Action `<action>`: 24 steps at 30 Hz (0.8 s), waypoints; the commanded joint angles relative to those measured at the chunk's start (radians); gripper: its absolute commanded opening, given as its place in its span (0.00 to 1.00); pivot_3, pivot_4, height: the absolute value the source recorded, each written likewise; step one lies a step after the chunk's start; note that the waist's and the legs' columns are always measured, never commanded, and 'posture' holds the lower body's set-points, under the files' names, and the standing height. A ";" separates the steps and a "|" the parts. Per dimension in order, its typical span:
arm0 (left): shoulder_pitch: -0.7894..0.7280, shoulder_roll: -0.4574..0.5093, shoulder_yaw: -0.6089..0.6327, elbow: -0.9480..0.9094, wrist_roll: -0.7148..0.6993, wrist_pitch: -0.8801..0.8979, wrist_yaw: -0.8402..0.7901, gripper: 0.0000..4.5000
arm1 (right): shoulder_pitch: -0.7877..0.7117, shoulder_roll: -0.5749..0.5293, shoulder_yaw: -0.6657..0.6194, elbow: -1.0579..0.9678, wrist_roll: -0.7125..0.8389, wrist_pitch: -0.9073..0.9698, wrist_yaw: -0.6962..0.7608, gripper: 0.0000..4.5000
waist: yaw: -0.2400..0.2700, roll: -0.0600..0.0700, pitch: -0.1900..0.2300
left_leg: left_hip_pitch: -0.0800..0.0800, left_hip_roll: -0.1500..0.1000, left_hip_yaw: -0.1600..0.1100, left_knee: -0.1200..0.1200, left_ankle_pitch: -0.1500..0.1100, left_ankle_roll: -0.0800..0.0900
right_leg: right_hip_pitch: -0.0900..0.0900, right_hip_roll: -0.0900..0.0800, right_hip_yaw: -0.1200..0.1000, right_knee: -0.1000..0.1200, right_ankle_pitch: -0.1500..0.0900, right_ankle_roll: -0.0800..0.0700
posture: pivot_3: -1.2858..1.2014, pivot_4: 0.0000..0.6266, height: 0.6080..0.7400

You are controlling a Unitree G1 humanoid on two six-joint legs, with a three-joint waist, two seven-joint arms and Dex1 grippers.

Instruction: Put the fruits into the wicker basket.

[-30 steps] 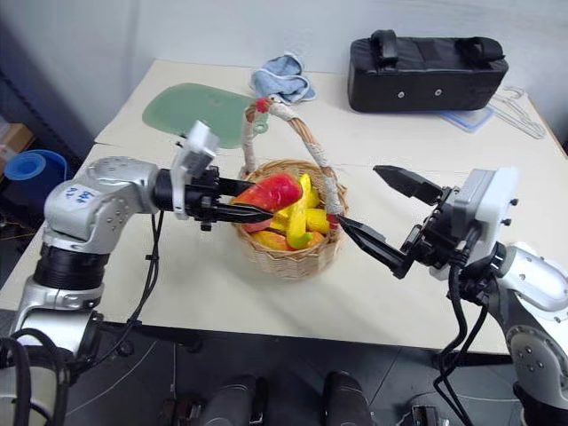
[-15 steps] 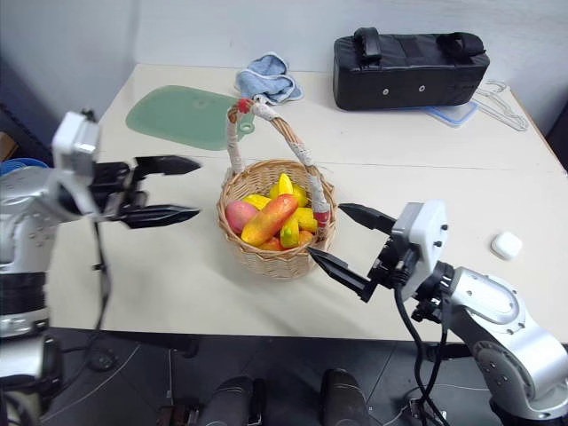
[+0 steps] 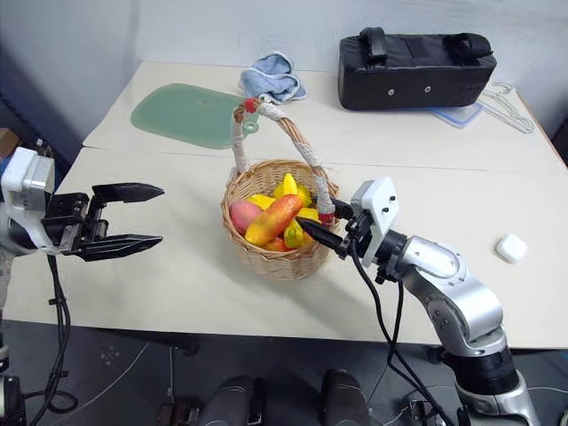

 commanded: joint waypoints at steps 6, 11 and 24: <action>-0.012 -0.027 -0.018 -0.039 -0.032 0.001 0.036 0.98 | 0.021 -0.012 -0.102 -0.059 0.087 0.008 0.066 0.04 | 0.001 0.000 0.000 | 0.000 0.000 0.000 0.000 0.000 0.000 | 0.000 0.000 0.000 0.000 0.000 0.000 | 0.52 0.24 1.00; -0.107 -0.109 -0.060 -0.037 -0.093 0.047 0.072 0.98 | 0.147 -0.023 -0.373 -0.175 0.231 -0.027 -0.001 0.04 | 0.028 0.000 0.000 | -0.001 -0.001 0.000 0.000 0.000 -0.001 | 0.000 0.000 0.000 0.000 0.000 0.000 | 0.52 0.24 1.00; -0.323 -0.215 -0.248 0.167 0.015 -0.053 -0.055 0.98 | 0.297 -0.189 -0.726 0.327 0.051 -0.290 0.213 0.04 | 0.021 0.001 0.000 | 0.002 -0.001 0.006 0.000 0.000 0.000 | 0.003 0.001 0.003 -0.004 0.000 0.000 | 0.52 0.24 1.00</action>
